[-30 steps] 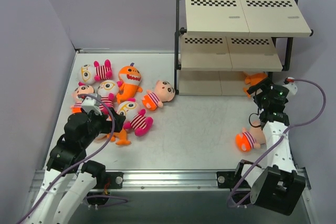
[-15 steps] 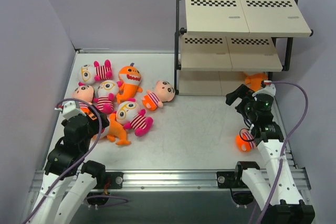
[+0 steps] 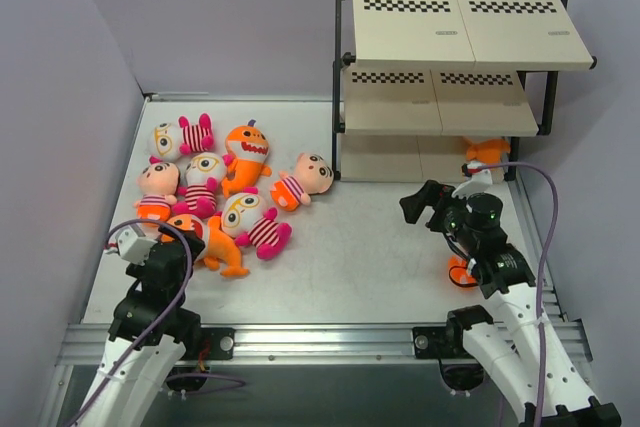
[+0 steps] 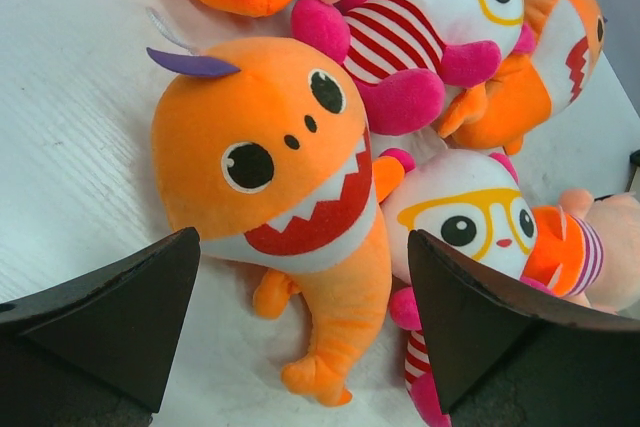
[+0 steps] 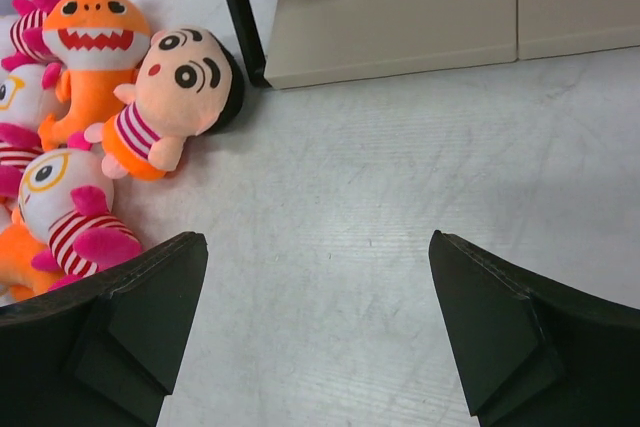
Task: Place and organize the stuffed toys onto the shelf
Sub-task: Grab a stuffed toy with the left arm
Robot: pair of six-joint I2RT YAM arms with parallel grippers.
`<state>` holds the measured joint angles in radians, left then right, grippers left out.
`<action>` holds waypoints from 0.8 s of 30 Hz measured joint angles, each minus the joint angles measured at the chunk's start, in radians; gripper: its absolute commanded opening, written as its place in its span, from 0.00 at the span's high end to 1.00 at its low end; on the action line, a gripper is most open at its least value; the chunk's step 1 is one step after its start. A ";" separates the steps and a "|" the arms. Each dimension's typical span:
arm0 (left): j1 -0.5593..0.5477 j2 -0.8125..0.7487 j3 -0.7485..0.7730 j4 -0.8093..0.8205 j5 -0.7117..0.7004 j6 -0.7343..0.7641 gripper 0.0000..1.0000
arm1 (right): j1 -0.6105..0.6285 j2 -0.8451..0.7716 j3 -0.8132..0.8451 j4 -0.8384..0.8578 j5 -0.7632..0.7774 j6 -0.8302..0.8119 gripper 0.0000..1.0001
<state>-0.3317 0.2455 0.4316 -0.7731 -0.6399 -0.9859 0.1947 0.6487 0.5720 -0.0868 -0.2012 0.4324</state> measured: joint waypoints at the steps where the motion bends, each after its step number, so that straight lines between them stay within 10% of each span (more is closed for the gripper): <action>1: 0.000 -0.007 -0.022 0.013 -0.006 -0.013 0.06 | 0.018 -0.003 -0.003 0.001 -0.002 -0.009 0.01; 24: 0.003 0.224 -0.143 0.183 -0.136 -0.157 0.08 | 0.167 0.004 -0.043 0.084 -0.021 -0.045 0.01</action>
<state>-0.3283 0.4690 0.2882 -0.5900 -0.7761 -1.1427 0.3618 0.6525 0.5285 -0.0032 -0.2218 0.3874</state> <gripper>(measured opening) 0.931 0.994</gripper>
